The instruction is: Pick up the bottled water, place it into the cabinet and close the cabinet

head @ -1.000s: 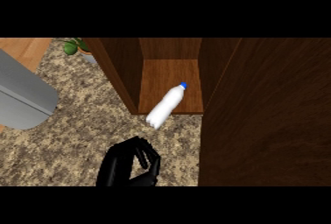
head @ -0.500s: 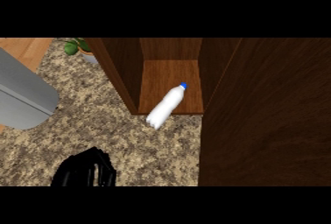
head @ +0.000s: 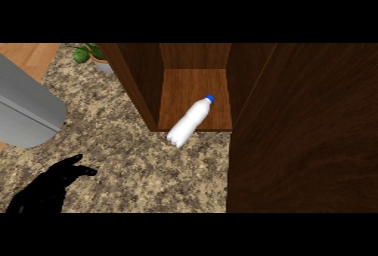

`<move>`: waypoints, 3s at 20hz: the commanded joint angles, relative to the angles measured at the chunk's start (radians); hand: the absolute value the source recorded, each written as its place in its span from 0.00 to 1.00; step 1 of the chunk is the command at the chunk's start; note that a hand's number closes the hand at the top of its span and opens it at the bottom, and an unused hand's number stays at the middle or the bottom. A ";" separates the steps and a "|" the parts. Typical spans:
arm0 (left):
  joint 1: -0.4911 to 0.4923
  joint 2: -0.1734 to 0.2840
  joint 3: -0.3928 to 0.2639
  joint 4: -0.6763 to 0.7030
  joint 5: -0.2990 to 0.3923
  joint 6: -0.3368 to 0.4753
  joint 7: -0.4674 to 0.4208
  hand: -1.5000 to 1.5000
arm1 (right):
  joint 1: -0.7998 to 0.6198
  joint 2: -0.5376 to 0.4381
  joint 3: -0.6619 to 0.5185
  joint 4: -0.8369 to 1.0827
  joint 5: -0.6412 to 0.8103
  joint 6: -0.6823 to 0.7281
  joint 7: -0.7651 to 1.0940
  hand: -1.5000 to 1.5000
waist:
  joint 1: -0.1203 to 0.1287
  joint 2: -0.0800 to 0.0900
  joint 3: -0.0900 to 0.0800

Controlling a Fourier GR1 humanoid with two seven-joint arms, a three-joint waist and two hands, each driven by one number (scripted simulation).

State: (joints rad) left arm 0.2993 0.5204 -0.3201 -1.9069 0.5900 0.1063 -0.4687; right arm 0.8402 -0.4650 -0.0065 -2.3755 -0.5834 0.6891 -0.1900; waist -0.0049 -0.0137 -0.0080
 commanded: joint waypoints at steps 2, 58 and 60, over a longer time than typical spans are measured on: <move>0.057 0.078 0.122 -0.039 0.073 -0.044 -0.004 0.00 | 0.009 -0.028 0.046 -0.296 0.145 -0.033 0.089 1.00 | 0.013 -0.006 -0.003; 0.354 0.307 0.559 0.023 0.390 -0.537 -0.045 0.00 | -1.125 0.424 0.698 0.212 0.025 -0.371 0.880 1.00 | 0.152 0.027 -0.003; 0.350 0.304 0.561 0.049 0.393 -0.550 -0.045 0.00 | -1.162 0.446 0.689 0.263 0.015 -0.373 0.899 1.00 | 0.129 0.026 -0.003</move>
State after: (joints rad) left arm 0.6393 0.8298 0.2299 -1.8853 0.9749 -0.4081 -0.5050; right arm -0.1753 -0.2085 0.6728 -2.2534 -0.5490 0.4697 0.6504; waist 0.1362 0.0114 -0.0119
